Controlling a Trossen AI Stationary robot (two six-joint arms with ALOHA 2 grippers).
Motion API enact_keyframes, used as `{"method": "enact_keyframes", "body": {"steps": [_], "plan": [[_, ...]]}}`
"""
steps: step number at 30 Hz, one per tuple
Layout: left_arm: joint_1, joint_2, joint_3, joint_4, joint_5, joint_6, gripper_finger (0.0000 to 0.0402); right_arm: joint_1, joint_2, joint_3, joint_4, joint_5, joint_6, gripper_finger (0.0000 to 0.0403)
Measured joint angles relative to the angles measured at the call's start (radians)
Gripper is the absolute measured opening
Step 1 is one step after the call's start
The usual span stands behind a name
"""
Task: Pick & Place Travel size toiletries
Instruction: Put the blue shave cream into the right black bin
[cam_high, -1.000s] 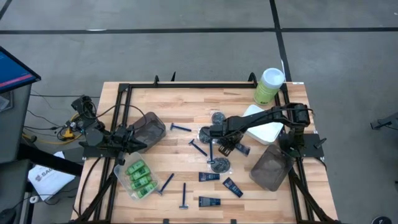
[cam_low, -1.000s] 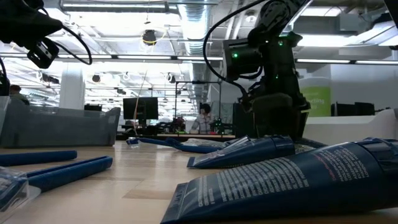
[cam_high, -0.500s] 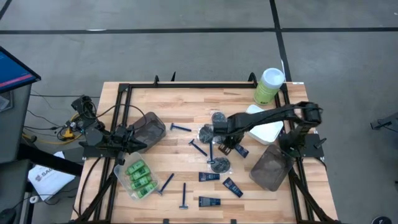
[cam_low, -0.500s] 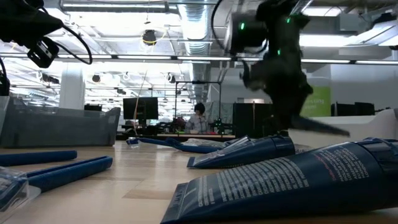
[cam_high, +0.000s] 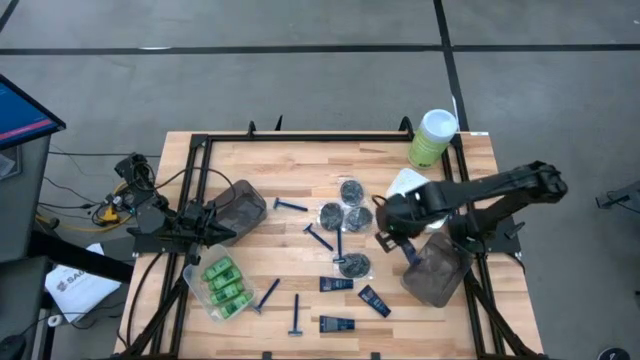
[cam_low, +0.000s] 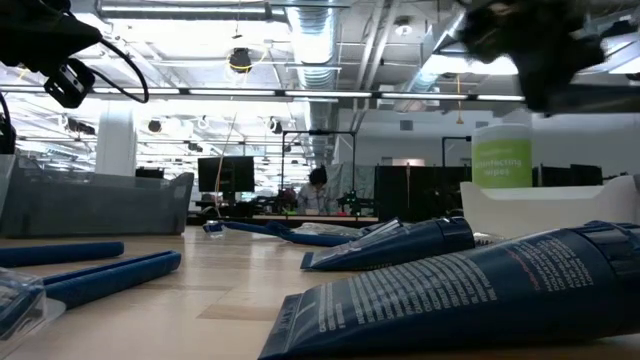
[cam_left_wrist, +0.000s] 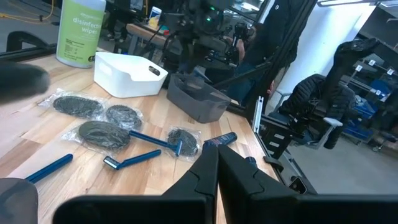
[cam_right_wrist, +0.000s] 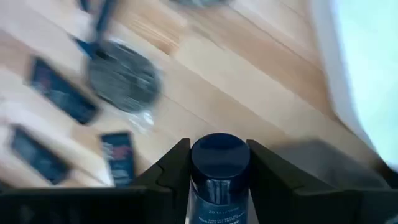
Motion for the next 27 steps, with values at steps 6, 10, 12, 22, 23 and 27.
{"method": "enact_keyframes", "body": {"steps": [6,10,12,22,23,27], "plan": [[0.000,0.000,0.000,0.004,0.000,0.000,0.0002,0.159,0.034,0.000,-0.140,0.014,0.222,0.0116],[0.000,0.000,0.000,0.006,0.000,0.000,0.0002,0.233,0.092,0.000,-0.154,0.010,0.301,0.0116],[0.000,0.000,0.000,0.008,0.000,0.000,0.0002,0.258,0.127,0.000,-0.154,0.004,0.307,0.0116],[0.000,0.000,0.000,0.010,0.000,0.000,0.0002,0.330,0.252,0.000,-0.142,-0.056,0.239,0.0120],[0.000,0.000,0.000,0.010,0.000,0.000,0.0002,0.336,0.254,0.000,-0.136,-0.056,0.239,0.0121],[0.000,0.000,0.000,0.011,0.000,0.000,0.0002,0.348,0.250,0.000,-0.101,-0.054,0.239,0.0125]]}}
